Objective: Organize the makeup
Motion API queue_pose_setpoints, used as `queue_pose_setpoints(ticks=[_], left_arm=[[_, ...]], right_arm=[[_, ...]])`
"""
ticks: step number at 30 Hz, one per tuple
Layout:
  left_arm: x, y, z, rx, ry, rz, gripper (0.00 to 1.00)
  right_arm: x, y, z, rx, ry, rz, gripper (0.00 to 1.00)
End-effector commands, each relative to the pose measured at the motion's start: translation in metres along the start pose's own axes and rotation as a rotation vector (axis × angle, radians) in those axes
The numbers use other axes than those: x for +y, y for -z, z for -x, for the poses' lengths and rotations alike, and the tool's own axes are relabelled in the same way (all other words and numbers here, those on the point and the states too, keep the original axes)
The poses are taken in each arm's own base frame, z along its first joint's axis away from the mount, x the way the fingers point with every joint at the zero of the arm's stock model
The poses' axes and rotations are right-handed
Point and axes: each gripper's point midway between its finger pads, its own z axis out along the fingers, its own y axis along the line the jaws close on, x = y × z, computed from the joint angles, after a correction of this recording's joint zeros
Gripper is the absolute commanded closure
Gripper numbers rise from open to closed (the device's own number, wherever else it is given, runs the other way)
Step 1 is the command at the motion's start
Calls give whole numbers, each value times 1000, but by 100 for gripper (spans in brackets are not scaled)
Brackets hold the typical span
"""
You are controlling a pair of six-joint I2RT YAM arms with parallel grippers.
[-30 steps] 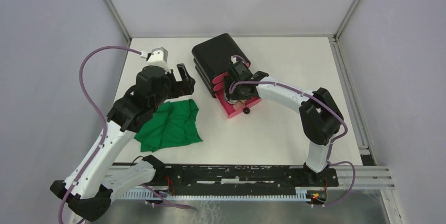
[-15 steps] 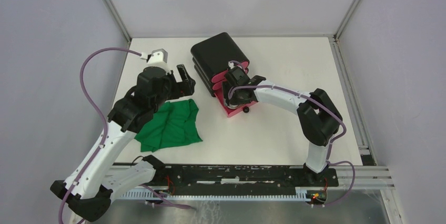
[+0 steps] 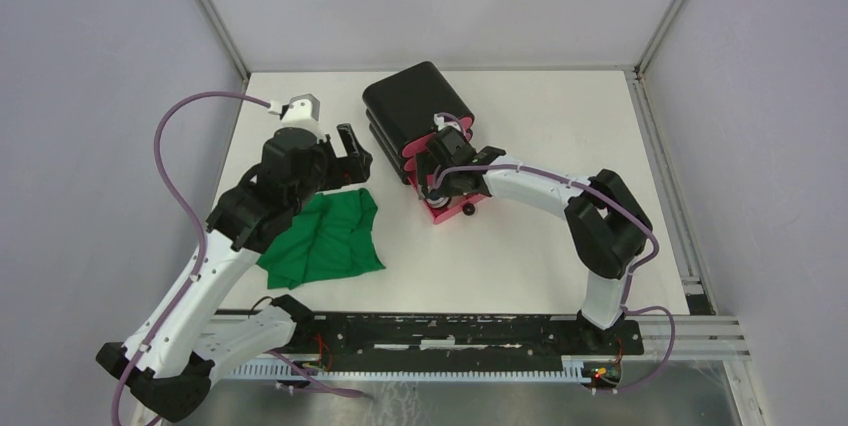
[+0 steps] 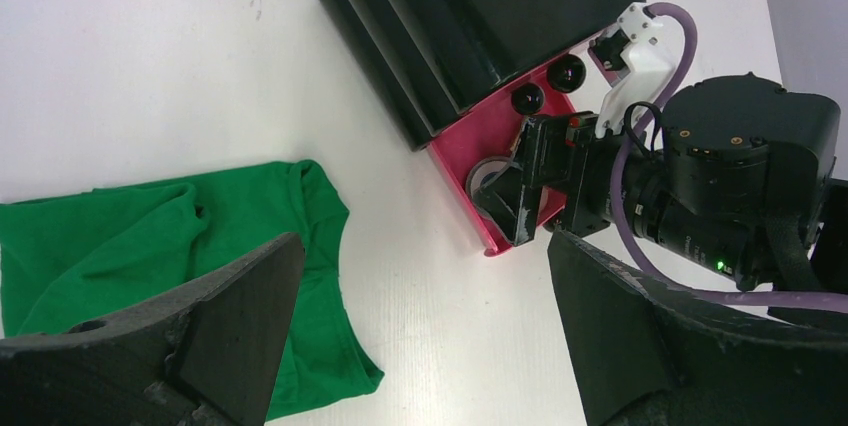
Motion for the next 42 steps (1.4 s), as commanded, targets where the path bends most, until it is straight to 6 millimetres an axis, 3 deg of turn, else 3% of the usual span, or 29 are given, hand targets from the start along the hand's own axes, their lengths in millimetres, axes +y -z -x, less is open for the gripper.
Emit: queue_pose_setpoints(ticks=[1,6,11,18,23,32,38,42], left_arm=[[-1,6,8,-40,39,-11,1],[4,5,0,-30,49,-3,1],[5,3,-5,-33,61,-9,1],[7,6,-6,-37,64,-9,1],[11,8,-7,-40,62,5,1],[12,9,-7,-44,61,10,1],[11,6,-7,-37,61,12,1],[10,2,-9,-25,61,13,1]], right_arm=[[18,27,28,-127,-22,88,0],[14,47,12,-129,-44,136,7],[-2,49,1,-147,-51,101,37],[-3,40,-5,-122,-53,83,74],[-6,32,-6,-119,-55,59,92],[7,6,7,-122,-63,51,94],[19,-1,36,-214,-93,66,92],[14,-5,42,-209,-73,11,89]])
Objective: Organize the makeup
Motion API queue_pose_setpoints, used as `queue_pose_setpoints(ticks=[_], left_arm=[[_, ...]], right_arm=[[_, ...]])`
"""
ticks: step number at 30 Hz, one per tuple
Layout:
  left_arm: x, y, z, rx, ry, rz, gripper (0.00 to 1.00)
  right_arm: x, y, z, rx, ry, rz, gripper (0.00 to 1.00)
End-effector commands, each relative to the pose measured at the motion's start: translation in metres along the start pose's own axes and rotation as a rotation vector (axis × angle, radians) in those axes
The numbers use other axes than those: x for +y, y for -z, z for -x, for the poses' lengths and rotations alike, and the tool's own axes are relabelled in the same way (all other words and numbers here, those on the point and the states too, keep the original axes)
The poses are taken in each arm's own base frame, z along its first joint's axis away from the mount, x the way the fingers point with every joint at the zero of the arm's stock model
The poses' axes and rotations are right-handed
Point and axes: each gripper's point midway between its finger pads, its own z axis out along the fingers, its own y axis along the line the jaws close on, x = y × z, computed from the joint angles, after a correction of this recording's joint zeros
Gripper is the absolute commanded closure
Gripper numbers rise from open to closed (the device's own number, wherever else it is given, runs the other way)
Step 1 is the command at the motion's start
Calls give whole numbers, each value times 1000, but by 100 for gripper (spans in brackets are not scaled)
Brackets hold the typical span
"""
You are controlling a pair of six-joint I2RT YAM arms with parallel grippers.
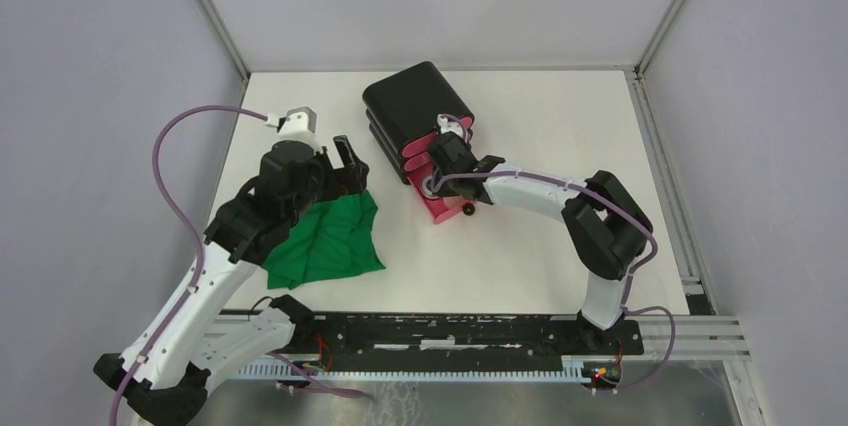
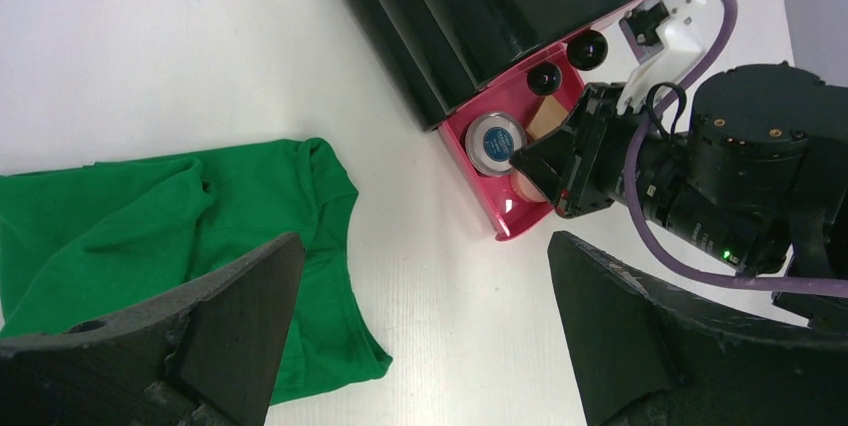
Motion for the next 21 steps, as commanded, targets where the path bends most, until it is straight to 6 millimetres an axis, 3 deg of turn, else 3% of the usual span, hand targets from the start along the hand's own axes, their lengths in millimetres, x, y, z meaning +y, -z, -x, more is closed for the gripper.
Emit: queue_pose_setpoints(ticks=[1,10,13,15,17,21], left_arm=[[-3,-3,8,-30,48,5,1],[0,-4,3,-31,55,2,1],[-1,-5,3,-31,53,-1,1],[-2,-6,2,-25,50,-4,1],[-2,-8,-1,-18,47,-5,1],[-11,-20,-7,-1,57,-37,1]], right_arm=[[10,3,36,-102,-9,-13,89],[-34,36,18,-129,-20,-92,88],[-44,52,20,-150,-44,-81,85],[-50,63,18,-158,-37,-71,75],[-59,73,15,-158,-28,-73,55],[-72,81,-5,-125,38,-18,42]])
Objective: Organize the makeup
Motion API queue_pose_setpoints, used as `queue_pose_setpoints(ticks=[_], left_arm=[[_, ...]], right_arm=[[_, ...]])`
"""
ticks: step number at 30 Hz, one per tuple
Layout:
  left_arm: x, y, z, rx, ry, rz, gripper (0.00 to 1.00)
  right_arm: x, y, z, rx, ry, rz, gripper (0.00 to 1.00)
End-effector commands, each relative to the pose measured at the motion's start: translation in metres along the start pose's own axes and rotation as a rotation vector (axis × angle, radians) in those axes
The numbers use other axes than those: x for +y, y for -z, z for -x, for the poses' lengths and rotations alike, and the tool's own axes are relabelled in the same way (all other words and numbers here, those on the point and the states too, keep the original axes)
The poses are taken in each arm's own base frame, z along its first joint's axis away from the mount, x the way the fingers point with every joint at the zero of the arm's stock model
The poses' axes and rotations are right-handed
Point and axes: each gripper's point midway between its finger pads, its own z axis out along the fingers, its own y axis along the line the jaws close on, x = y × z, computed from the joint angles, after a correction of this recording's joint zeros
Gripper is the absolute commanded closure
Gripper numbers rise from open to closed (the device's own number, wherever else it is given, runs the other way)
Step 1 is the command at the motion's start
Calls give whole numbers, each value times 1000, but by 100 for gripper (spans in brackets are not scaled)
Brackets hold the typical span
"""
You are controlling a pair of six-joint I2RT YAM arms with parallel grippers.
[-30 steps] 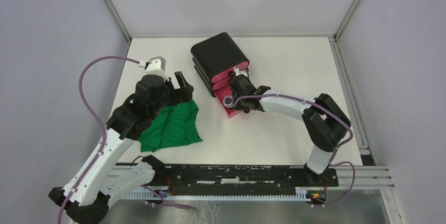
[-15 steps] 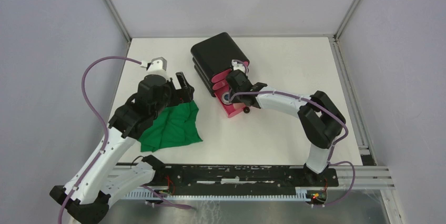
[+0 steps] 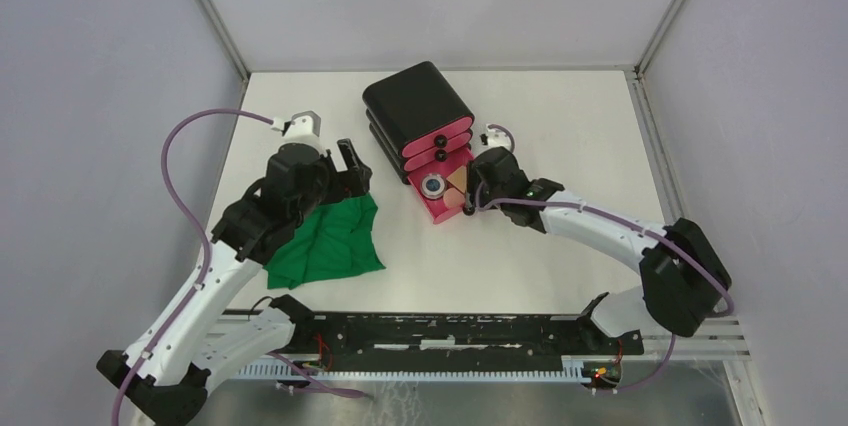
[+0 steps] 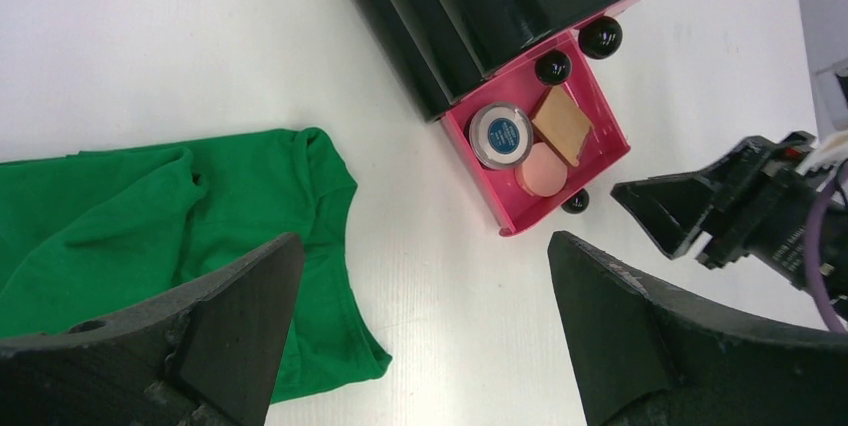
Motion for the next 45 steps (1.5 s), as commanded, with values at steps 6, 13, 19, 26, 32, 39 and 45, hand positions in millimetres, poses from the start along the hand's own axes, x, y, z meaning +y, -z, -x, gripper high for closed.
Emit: queue_pose_setpoints(ticks=[6,13,19,26,32,39,45], left_arm=[[-47,-58,17,28,53,-67,1],[-65,-112,54,-5,95,-64,1],[-48,-152,60,11,143,-53,1],[-53,-177,43,70,151,-109,1],[-56,-186,29,120,139,-136,1],[-55,-195,9,183,132,-147,1],[-54,-194,0,207,133,-152,1]], right_arm=[[-11,12,-26,-8,261,167,24],[-10,4,-31,-148,336,248,19],[1,-5,-40,-150,344,314,22],[12,-22,-40,-160,332,346,25],[19,-38,-36,-173,322,342,36],[38,-50,-11,-265,263,371,51],[60,-70,29,-367,219,363,53]])
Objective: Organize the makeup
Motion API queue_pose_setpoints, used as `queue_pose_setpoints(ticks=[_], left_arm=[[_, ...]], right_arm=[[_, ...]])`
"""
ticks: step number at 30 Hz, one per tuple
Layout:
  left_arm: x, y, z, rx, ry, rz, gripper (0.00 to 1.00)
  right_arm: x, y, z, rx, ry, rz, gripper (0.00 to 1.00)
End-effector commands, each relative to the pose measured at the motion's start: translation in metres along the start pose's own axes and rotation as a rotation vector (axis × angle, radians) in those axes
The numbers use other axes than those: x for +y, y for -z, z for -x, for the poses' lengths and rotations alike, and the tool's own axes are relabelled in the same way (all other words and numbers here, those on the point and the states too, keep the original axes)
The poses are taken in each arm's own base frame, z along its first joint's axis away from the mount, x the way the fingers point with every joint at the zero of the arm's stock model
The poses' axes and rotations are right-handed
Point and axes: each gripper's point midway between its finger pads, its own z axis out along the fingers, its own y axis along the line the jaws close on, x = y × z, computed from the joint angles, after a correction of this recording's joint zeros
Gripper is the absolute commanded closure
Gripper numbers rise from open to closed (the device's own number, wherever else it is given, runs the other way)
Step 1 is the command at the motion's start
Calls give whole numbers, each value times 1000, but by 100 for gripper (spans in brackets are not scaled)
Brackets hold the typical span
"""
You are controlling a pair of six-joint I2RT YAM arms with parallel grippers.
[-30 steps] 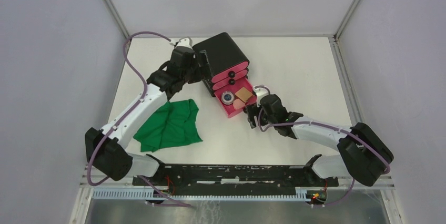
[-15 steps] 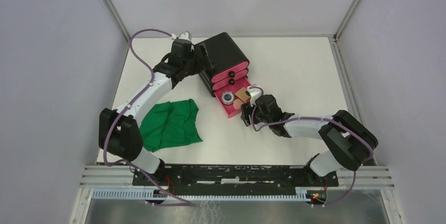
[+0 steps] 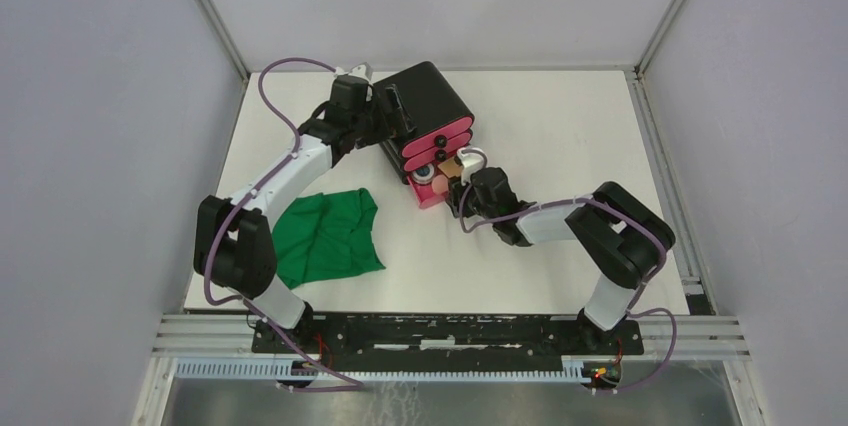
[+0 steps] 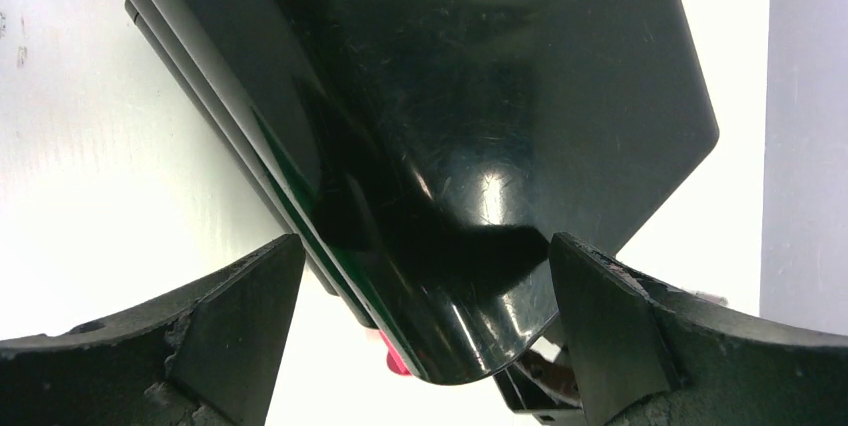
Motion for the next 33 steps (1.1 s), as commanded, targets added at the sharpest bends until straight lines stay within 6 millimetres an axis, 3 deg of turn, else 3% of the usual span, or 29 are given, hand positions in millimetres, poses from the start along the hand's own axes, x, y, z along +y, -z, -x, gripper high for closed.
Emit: queue_pose_setpoints(ticks=[1,5,8,13,17,24,30,33], left_arm=[[-6,0,-2,3,19,-32,1],[-5,3,-5,8,13,-32,1],[-6,3,-4,9,10,-38,1],[-10,-1,-2,12,5,-50,1],[-11,-3,-3,21,-10,-61,1],[-10,-6,-5,31,-9,-60,1],[-6,-4,-7,34,-32,-45,1],[-5,-3,-7,41,-41,-35,1]], right_arm=[[13,-23,80,-232,-42,14,53],[12,-20,91,-262,-46,0,51],[10,-9,86,-266,-50,1,49],[3,16,64,-272,-95,-6,46],[-2,16,45,-247,-123,-21,46],[1,-9,46,-245,-143,-15,47],[13,-44,82,-289,-133,15,47],[13,-48,102,-318,-134,14,47]])
